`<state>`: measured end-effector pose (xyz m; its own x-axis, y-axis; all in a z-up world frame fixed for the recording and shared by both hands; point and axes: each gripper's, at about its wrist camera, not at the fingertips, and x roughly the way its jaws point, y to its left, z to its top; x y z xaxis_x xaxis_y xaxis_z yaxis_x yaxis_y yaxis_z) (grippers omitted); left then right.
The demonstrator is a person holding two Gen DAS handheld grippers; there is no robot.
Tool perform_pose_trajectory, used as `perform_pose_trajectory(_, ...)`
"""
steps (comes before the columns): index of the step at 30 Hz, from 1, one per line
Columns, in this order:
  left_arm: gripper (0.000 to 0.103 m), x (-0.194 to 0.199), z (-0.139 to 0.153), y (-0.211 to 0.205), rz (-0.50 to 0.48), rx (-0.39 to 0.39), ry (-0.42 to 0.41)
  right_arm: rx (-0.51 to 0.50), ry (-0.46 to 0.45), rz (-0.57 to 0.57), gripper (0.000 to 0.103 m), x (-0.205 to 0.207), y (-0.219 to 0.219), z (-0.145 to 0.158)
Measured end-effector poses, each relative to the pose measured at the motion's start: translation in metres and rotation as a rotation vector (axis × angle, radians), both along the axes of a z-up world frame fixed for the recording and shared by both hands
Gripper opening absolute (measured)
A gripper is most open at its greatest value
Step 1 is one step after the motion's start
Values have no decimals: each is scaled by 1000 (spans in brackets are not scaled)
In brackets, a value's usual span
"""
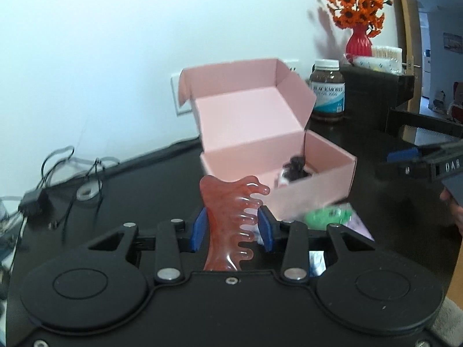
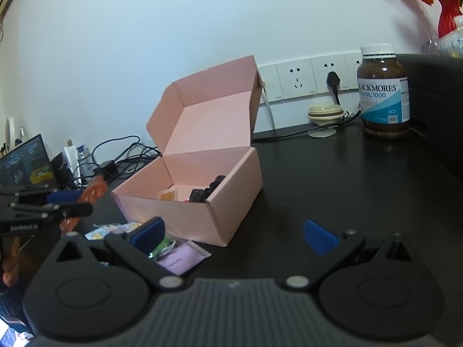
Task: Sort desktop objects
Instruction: 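Lift the brown comb and carry it into the pink box with the left gripper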
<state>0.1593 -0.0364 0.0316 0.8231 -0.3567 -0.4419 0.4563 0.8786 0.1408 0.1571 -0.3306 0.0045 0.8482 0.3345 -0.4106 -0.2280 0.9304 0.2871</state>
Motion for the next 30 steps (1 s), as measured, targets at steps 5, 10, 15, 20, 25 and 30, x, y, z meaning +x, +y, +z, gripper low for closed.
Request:
perform_pose_trajectory(5, 39, 8, 14, -15, -23, 16, -51, 17, -1, 1, 102, -1, -2, 0)
perform_pose_trajectory(10, 39, 36, 18, -36, -28, 31, -60, 32, 13, 9, 102, 2, -4, -1)
perform_pose_trajectory(15, 39, 64, 11, -58, -47, 25, -29, 36, 11, 5, 102, 1, -5, -1)
perform_pose_trajectory(20, 39, 81, 1, -77, -85, 89, 26, 40, 15, 6, 102, 2, -5, -1)
perform_pose_trajectory(25, 39, 93, -12, -85, -101, 150, 98, 44, 16, 11, 102, 2, -5, -1)
perform_pose_trajectory(30, 39, 102, -18, -89, -110, 162, 159, 50, 16, 14, 102, 2, -6, -1)
